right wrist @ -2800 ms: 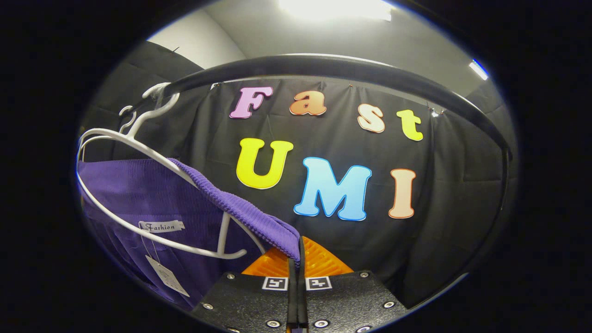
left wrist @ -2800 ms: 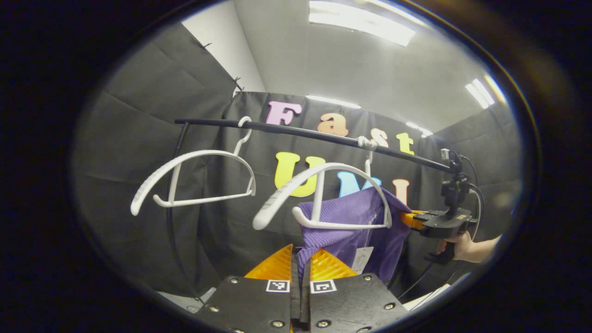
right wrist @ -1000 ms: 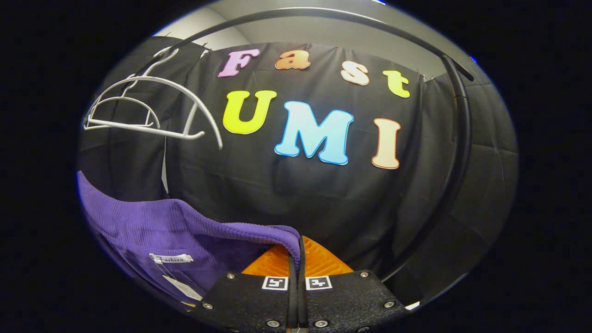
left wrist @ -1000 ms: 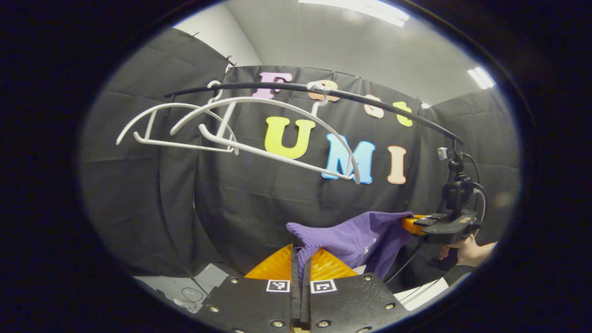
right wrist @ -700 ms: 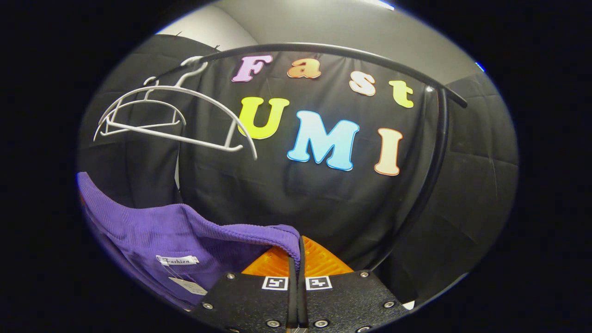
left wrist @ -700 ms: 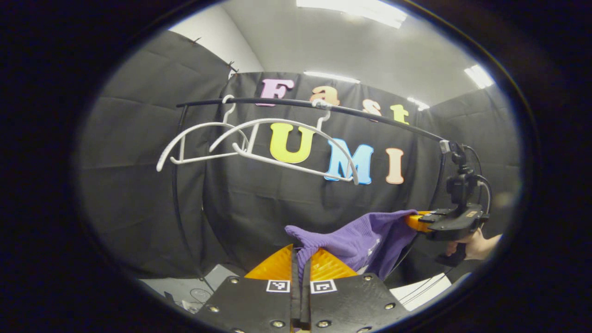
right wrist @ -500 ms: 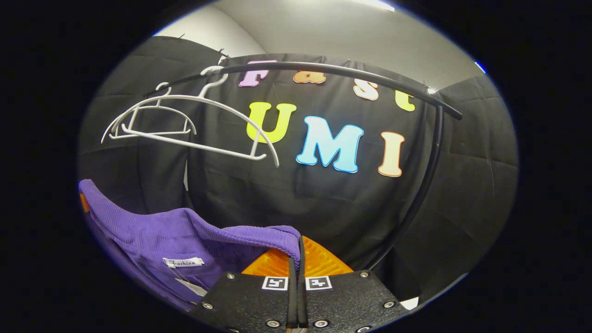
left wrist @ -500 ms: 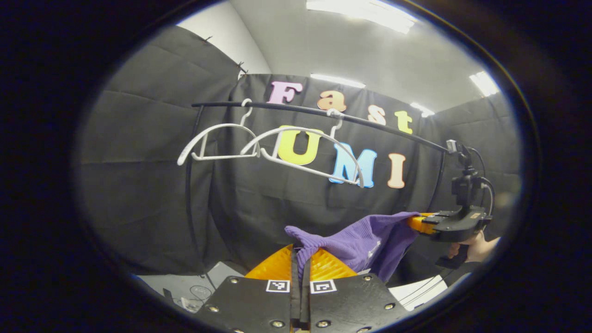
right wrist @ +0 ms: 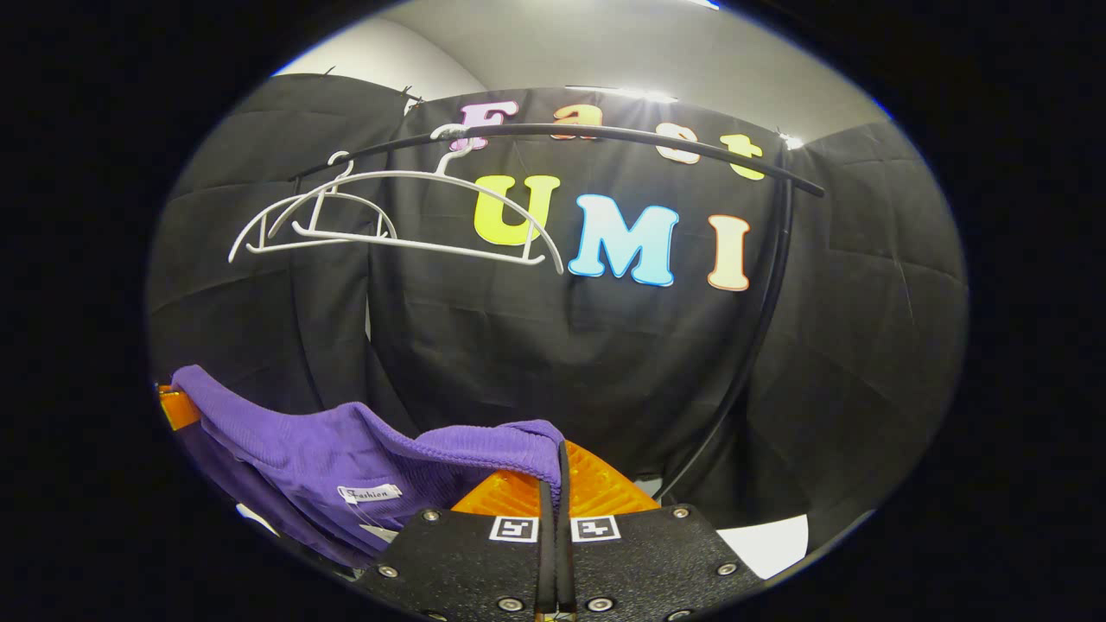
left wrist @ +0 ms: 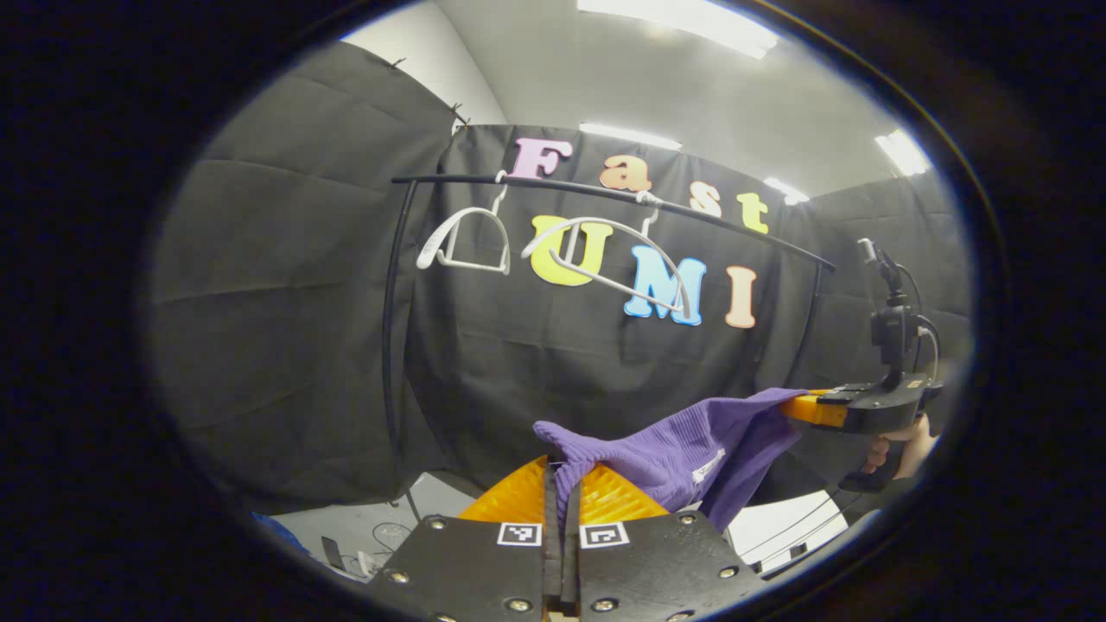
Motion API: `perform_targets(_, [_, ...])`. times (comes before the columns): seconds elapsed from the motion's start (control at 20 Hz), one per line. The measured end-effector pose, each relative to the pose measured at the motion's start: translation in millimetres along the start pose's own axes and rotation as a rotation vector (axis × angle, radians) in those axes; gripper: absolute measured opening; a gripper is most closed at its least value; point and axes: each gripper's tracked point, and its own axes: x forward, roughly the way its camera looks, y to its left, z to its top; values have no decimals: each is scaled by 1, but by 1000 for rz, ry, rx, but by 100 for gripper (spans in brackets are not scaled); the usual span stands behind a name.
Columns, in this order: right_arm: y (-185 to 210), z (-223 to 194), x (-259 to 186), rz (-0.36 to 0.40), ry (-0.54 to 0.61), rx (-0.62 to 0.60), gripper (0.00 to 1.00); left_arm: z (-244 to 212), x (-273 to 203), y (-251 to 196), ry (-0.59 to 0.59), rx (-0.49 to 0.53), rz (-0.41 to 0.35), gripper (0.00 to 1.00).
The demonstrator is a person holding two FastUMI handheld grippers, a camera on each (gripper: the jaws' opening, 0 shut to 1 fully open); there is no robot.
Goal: Grasp the clothes on the hanger with both hands and then place them into the laundry hamper below.
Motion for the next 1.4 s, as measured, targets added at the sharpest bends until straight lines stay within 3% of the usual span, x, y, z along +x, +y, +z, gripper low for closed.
perform_targets(0.35, [17,-91,-27,33,142,77,0,-86,30,2,154,50,-20,1])
perform_targets(0.65, [45,-168,-28,106,312,125,0,-167,49,-10,329,98,-47,4])
perform_targets(0.7, [49,-178,-25,113,337,133,0,-181,56,-14,353,100,-51,1])
perform_targets(1.1, [64,-221,20,88,457,208,0,-271,86,-4,514,100,-52,1])
perform_targets(1.4, [65,-238,16,52,516,232,0,-280,100,-3,545,102,-79,1])
